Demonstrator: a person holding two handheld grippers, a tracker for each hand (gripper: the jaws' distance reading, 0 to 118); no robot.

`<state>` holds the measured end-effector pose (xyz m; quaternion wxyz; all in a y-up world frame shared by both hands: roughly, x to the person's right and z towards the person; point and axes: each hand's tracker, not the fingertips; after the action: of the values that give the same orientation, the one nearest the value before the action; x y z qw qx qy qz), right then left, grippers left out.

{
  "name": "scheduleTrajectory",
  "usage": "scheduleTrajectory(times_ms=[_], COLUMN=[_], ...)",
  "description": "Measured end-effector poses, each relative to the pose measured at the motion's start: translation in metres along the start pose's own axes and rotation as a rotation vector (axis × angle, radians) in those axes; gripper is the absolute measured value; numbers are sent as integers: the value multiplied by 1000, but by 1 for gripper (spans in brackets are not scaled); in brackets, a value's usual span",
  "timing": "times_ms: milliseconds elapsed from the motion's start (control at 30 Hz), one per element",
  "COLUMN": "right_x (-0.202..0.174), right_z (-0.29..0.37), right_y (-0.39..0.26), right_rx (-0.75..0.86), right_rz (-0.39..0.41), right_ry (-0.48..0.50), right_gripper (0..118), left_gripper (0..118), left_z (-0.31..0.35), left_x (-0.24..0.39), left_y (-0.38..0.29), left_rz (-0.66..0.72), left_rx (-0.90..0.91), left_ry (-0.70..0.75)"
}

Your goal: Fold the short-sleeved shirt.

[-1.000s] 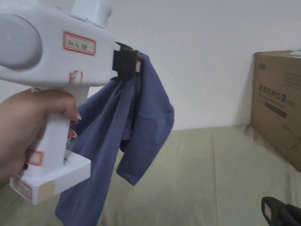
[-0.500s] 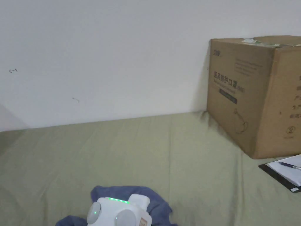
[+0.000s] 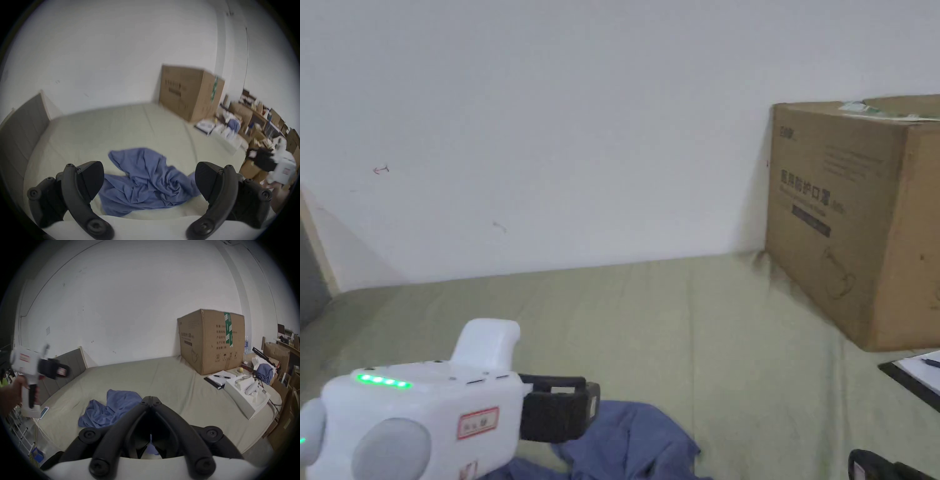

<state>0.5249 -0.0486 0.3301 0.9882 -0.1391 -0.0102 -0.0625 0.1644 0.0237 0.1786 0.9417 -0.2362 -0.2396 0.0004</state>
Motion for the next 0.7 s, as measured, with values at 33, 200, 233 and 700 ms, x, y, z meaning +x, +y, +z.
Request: scheduleTrajectory(times_ms=[33, 200, 233, 700], right_x=[-3, -15, -19, -42], right_z=[3, 18, 22, 53], right_y=[3, -6, -10, -39], right_rx=[11, 175, 188, 304], right_rz=[3, 14, 28, 52], right_ry=[3, 8, -26, -99], right_gripper=[0, 0, 0, 0], left_gripper=[113, 98, 63, 0], left_z=[23, 115, 120, 112], left_x=[-3, 0, 2, 32], left_y=[-2, -73, -90, -181], left_rz=[11, 123, 144, 24], left_rx=[39, 343, 355, 386], left_ry=[-7, 151, 159, 453])
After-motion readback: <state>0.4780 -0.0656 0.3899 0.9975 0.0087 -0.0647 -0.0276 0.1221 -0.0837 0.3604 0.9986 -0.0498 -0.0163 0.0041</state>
